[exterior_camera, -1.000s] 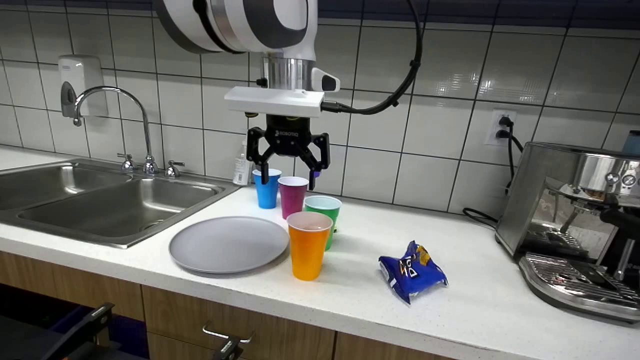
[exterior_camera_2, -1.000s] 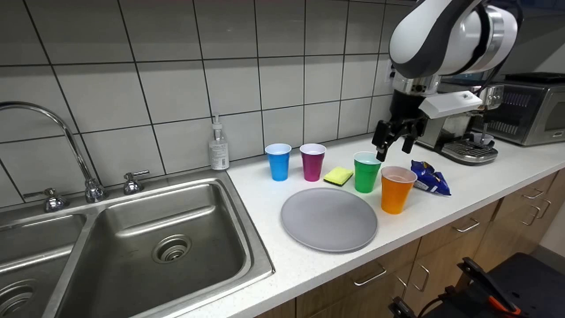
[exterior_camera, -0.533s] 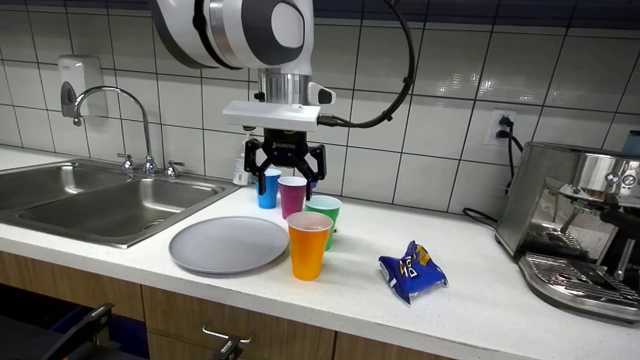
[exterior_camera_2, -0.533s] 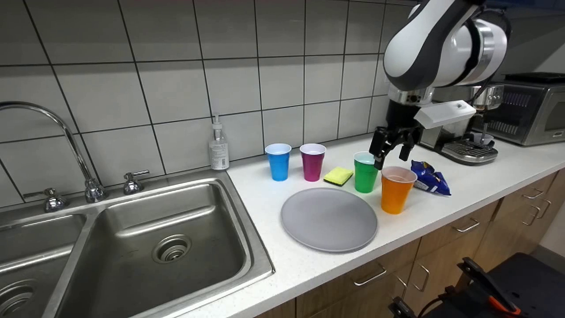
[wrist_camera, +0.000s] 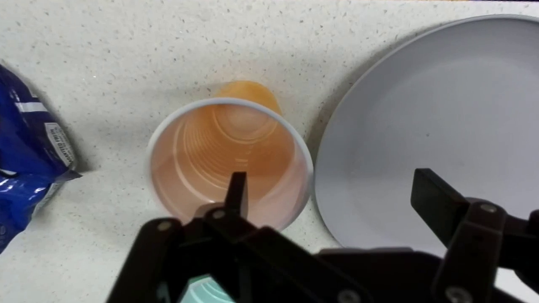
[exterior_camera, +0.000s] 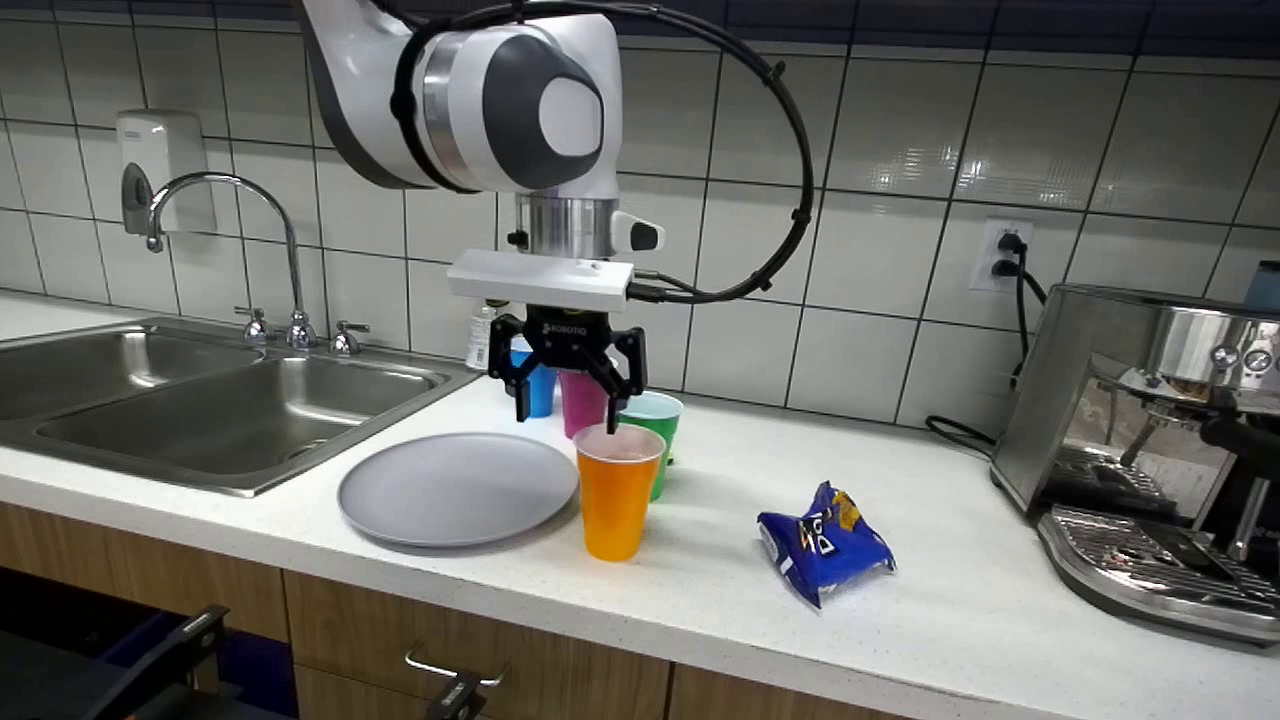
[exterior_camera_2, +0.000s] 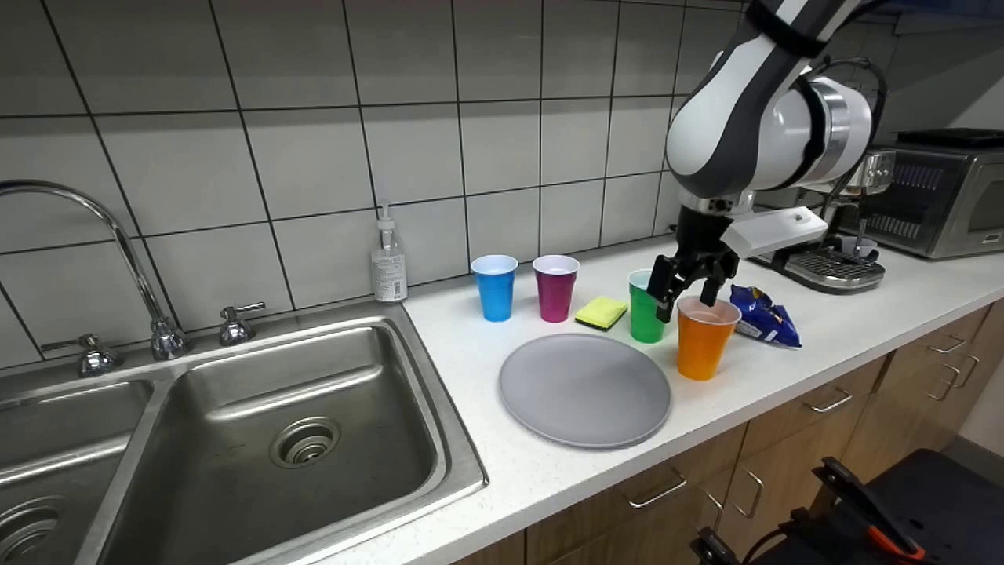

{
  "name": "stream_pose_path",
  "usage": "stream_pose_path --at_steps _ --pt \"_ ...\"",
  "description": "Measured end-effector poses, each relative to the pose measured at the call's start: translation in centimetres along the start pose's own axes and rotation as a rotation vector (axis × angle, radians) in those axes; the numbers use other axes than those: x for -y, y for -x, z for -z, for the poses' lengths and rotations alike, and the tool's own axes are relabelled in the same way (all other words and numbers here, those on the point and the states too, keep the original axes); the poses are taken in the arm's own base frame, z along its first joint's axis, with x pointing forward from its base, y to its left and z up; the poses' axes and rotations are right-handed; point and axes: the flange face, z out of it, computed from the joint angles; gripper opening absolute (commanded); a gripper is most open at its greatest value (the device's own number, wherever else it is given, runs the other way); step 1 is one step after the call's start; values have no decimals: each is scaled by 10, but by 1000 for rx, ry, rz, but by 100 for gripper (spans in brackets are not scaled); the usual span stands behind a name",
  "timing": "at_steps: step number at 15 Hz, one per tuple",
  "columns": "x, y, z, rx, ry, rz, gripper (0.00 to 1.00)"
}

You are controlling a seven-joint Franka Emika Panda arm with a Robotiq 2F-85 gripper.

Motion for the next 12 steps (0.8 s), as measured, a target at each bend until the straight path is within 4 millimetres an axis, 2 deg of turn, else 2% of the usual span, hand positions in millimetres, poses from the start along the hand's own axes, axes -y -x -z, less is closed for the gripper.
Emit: stream_pose_path --at_steps 8,9,10,12 --pt "5 -13 -26 -23 10 7 100" --pt "4 -15 -28 -25 12 7 78" --pt "3 -16 -30 -25 13 8 74" --pt "2 -19 -32 -26 15 7 58"
